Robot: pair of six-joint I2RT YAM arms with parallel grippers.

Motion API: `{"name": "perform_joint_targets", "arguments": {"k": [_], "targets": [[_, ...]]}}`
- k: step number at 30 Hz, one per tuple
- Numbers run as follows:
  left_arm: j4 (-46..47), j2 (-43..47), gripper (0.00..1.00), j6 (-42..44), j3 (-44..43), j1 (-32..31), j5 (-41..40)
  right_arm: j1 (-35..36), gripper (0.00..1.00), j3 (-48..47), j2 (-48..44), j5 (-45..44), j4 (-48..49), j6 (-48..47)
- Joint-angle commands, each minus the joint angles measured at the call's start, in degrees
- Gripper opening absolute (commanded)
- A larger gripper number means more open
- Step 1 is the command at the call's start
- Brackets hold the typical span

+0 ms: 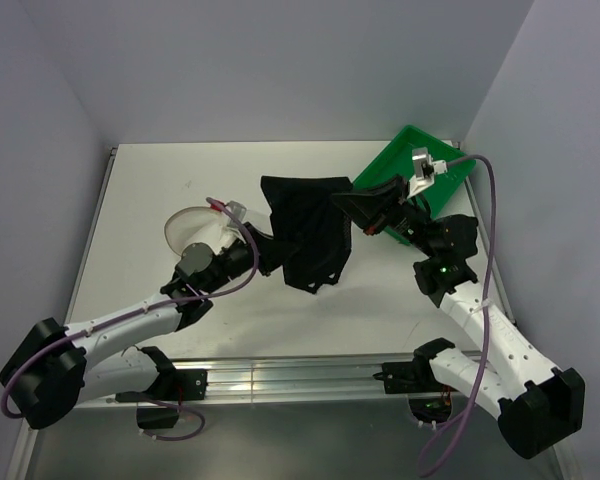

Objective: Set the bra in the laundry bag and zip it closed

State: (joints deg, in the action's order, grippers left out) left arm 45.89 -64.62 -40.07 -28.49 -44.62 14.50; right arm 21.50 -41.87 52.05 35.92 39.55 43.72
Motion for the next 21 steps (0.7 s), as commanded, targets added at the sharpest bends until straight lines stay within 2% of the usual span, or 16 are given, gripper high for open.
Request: {"name": "perform_joint_targets", "arguments": {"k": [1,6,9,13,15,16,17,18,20,21], "targets": [[-2.27,3.79,0.0,2.1,-3.49,0.85,-4.39,0.13,0.0,1.25,-3.27,7.49,13.08,1.01],[-10.72,7.75,0.0,4.92,-7.71,3.83,-10.8,0.04,0.0,3.72,-11.33,13.29,13.27,-3.2],[-14.15,8.89,0.0,5.36,-11.05,4.72,-11.51,-0.05,0.02,6.26,-16.34,16.81,8.72,-6.97],[-18.55,10.3,0.0,6.85,-15.97,4.81,-12.3,0.04,0.12,13.1,-23.91,11.56,-4.88,-13.74],[-21.52,10.83,0.0,7.55,-16.95,4.37,-13.88,-0.14,0.15,14.79,-27.77,2.96,-10.51,-15.94],[-22.59,10.92,0.0,7.82,-17.64,4.28,-14.15,-0.05,0.18,15.32,-28.66,-0.73,-16.64,-17.08],[-23.29,11.18,0.0,7.82,-17.91,3.84,-14.15,-0.05,0.34,15.24,-29.28,-9.29,-19.92,-18.49],[-24.08,11.36,0.0,8.08,-17.92,3.58,-13.98,-0.05,0.43,15.06,-30.42,-12.51,-22.65,-19.28],[-24.36,12.23,0.0,8.78,-17.74,2.62,-14.15,-0.05,0.63,14.71,-32.0,-12.46,-26.62,-21.21],[-24.27,12.5,0.0,9.05,-17.57,2.52,-13.89,-0.05,0.67,14.53,-32.54,-13.67,-27.5,-20.96]]}}
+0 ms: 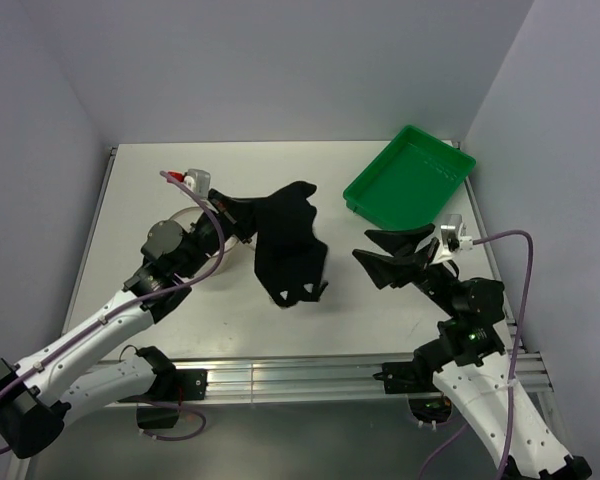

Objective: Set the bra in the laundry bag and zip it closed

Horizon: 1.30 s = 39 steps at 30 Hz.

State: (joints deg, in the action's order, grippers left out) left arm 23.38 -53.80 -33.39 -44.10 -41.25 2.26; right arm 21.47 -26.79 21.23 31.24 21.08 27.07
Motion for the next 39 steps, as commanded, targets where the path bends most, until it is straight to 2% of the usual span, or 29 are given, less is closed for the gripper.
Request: {"name": "perform_joint_targets", "arguments": {"k": [1,2,3,5,8,12,18,20,23,26,27,29,31,33,34,36,37,38,39], "targets": [[-1.93,2.03,0.0,2.36,-1.87,-0.84,-1.56,-0.03,0.72,-0.81,-2.24,-11.1,-10.17,-3.09],[-2.54,2.29,0.0,2.36,-2.13,-1.02,-1.3,-0.03,0.81,-1.16,-2.42,-13.12,-10.88,-3.08],[-3.15,2.3,0.0,2.45,-2.57,-1.11,-1.03,-0.03,0.83,-1.6,-1.73,-13.05,-10.97,-3.34],[-5.26,2.21,0.0,3.24,-3.98,-2.16,-0.77,-0.03,0.9,-4.93,1.16,-9.56,-10.8,-3.52],[-5.1,2.82,0.0,3.68,-4.33,-2.78,2.2,0.06,0.94,-10.73,10.12,-1.55,-10.45,-2.9],[-4.74,4.67,0.0,3.86,-4.07,-2.95,7.31,0.24,0.95,-15.13,21.19,5.48,-7.12,-1.67],[-3.95,8.45,0.0,2.71,-1.26,-2.95,10.56,1.64,0.96,-15.75,27.62,13.74,0.18,2.54],[-4.13,9.32,0.0,2.36,-0.64,-2.95,10.83,2.51,0.94,-14.27,28.86,16.99,6.84,7.72],[-3.6,9.94,0.0,1.66,0.5,-2.95,11.88,5.06,0.83,-11.8,29.65,19.29,15.81,12.82],[-2.81,9.94,0.0,0.69,1.12,-3.04,13.73,6.3,0.87,-10.83,32.98,22.01,24.26,17.05],[-2.81,9.94,0.0,0.52,1.03,-2.95,14.17,6.3,0.88,-10.92,33.08,21.67,23.84,16.44],[-3.07,10.55,0.0,0.34,0.86,-2.95,15.4,6.3,0.94,-11.62,31.43,17.02,14.82,8.56],[-4.21,11.0,0.0,0.69,0.07,-2.95,15.76,6.21,0.96,-13.46,29.84,14.39,5.52,1.97],[-6.06,11.17,0.0,0.87,-1.07,-3.04,15.84,6.39,0.95,-13.64,27.81,12.71,3.97,1.23],[-6.24,11.17,0.0,0.52,-1.17,-2.95,16.54,6.3,0.92,-14.25,27.72,12.44,2.49,1.49],[-5.8,11.17,0.0,-0.1,-1.34,-2.95,17.33,6.21,0.6,-15.31,28.77,14.01,1.07,2.11],[-5.71,11.17,0.0,-0.45,-1.34,-2.95,17.51,6.3,0.3,-15.92,29.21,15.06,0.89,3.33],[-5.71,11.35,0.0,-0.54,-1.26,-2.95,17.6,6.3,0.16,-15.93,29.91,15.68,1.15,3.95],[-6.32,11.44,0.0,-0.54,-1.34,-2.95,17.6,6.21,0.07,-15.93,29.92,15.43,1.07,3.69]]}}
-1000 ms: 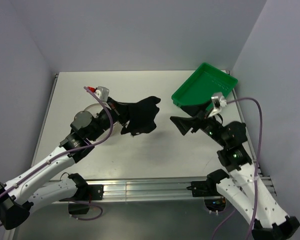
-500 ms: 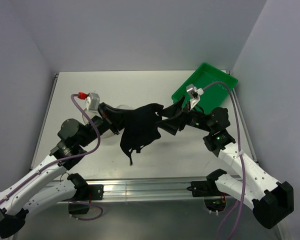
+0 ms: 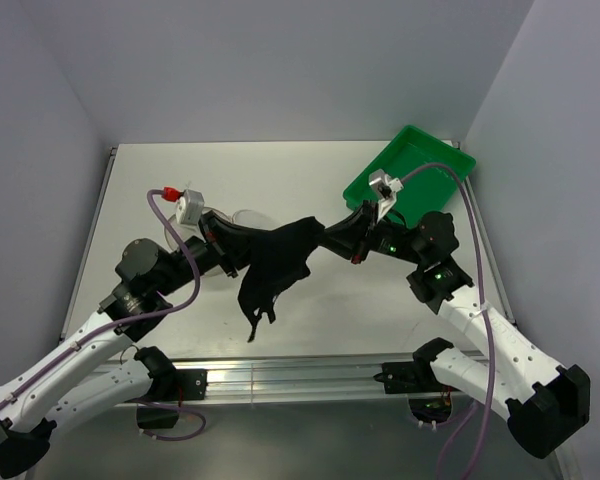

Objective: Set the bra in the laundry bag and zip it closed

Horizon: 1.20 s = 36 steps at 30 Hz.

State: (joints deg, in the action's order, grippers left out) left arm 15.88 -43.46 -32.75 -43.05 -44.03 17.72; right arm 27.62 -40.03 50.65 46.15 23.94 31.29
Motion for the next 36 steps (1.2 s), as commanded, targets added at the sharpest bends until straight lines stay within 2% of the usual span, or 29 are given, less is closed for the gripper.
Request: {"name": "perform_joint_targets", "arguments": {"k": [1,5,9,14,15,16,19,20,22,25,31,36], "targets": [[0.56,1.27,0.0,-0.83,-2.39,-0.27,2.06,0.16,0.0,-2.6,0.41,0.08,-2.23,-1.4],[-4.35,1.36,0.0,1.2,-3.53,-0.18,2.06,-0.54,0.0,-3.03,-1.86,-6.77,-6.01,-4.83],[-9.28,1.45,0.0,3.13,-4.94,-0.18,2.85,-0.81,0.0,-4.79,-4.42,-15.27,-13.72,-10.09],[-13.68,1.28,0.0,4.36,-6.35,-0.18,1.71,-0.81,0.0,-8.13,-4.78,-16.18,-23.93,-15.02],[-13.77,1.19,0.0,4.36,-6.52,-0.18,1.71,-0.72,0.08,-8.83,-4.77,-16.01,-27.25,-15.81],[-13.68,1.1,0.0,4.28,-6.61,-0.18,2.32,-0.72,0.35,-9.36,-4.77,-17.83,-28.85,-16.25],[-13.77,0.05,0.0,3.58,-7.14,-0.18,2.5,-0.72,0.78,-10.15,-6.78,-18.74,-30.1,-17.84],[-14.55,-0.48,0.0,3.4,-7.83,-0.18,2.5,-0.72,0.83,-10.15,-7.32,-17.25,-29.31,-17.75],[-15.7,-2.14,0.0,2.96,-8.8,-0.18,2.06,-0.46,0.9,-10.33,-7.41,-12.08,-25.98,-17.84],[-20.62,-4.52,0.0,2.61,-11.18,-0.18,1.71,1.12,0.96,-12.61,-3.83,-3.37,-24.38,-19.41],[-24.39,-6.72,0.0,2.43,-14.17,-0.18,2.68,5.6,0.98,-19.82,5.58,0.16,-31.23,-26.01],[-26.86,-8.13,0.0,3.13,-16.19,-0.18,2.76,6.04,0.98,-19.65,7.35,6.74,-31.15,-28.21]]}}
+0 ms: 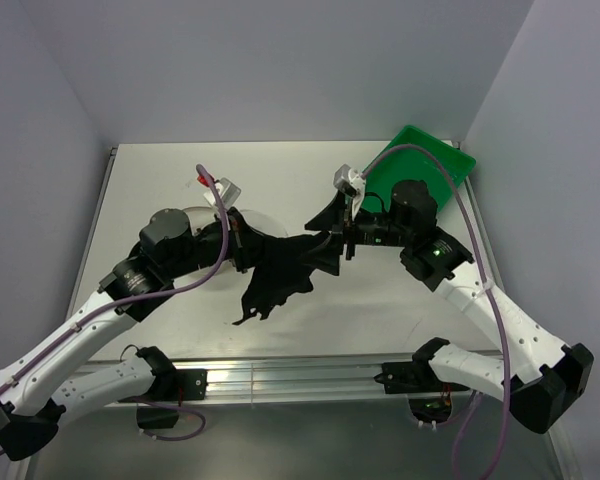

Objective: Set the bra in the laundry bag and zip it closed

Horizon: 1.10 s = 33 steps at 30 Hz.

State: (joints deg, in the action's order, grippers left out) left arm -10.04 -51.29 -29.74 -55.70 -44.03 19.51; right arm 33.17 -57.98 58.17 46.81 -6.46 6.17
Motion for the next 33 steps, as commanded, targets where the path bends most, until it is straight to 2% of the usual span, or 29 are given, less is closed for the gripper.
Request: {"name": "perform_joint_targets", "arguments": {"k": [1,6,10,14,18,20,22,23,24,26,27,29,30,32,33], "targets": [[-0.94,-0.39,0.0,0.2,-3.62,-0.18,1.06,0.76,0.99,-1.62,0.01,6.28,-0.92,-3.45],[0.29,-0.92,0.0,0.21,-3.97,-0.18,4.83,2.25,1.0,-2.05,2.47,7.24,-1.98,-4.94],[-0.85,-1.89,0.0,0.38,-5.29,-0.18,6.77,3.04,1.0,-1.88,5.54,11.54,-0.4,-4.95],[-1.56,-1.18,0.0,0.82,-5.91,-0.18,4.84,4.97,1.0,-2.23,7.04,10.51,-2.24,-5.56],[-3.05,-1.45,0.0,1.35,-6.87,-0.18,1.77,5.5,0.98,-0.56,6.34,8.92,1.96,-3.37],[-3.84,-1.19,0.0,1.26,-7.22,-0.18,-1.3,5.5,0.9,-0.03,6.08,8.04,2.41,-2.49],[-4.45,-0.57,0.03,1.08,-7.49,-0.09,-6.05,5.5,0.7,0.32,6.25,6.55,3.03,-1.96],[-5.07,-0.48,0.08,1.35,-8.01,-0.09,-7.02,5.5,0.6,0.32,6.51,6.11,3.12,-1.69],[-5.77,-0.74,0.22,1.43,-8.45,-0.09,-8.51,5.5,0.43,0.32,6.86,5.41,3.47,-1.34],[-9.88,-1.27,0.34,2.4,-10.47,-0.09,-10.44,5.42,0.32,0.23,7.22,5.05,3.38,-1.34],[-11.56,-1.36,0.44,2.66,-11.26,-0.18,-12.02,5.33,0.28,0.23,7.39,4.87,3.03,-1.51],[-15.94,-1.19,0.53,3.63,-12.76,-0.09,-17.82,5.33,0.25,0.49,7.22,3.73,2.86,-1.69],[-17.63,-0.84,0.62,3.81,-13.2,0.0,-19.14,5.15,0.21,0.58,7.04,3.38,2.86,-1.69],[-20.88,-0.4,0.69,4.42,-14.17,0.35,-26.43,4.8,0.16,0.93,6.69,2.59,3.2,-1.0],[-24.2,-0.31,0.72,4.42,-14.34,0.7,-29.06,4.19,0.1,1.11,6.6,2.33,4.25,-0.47]]}}
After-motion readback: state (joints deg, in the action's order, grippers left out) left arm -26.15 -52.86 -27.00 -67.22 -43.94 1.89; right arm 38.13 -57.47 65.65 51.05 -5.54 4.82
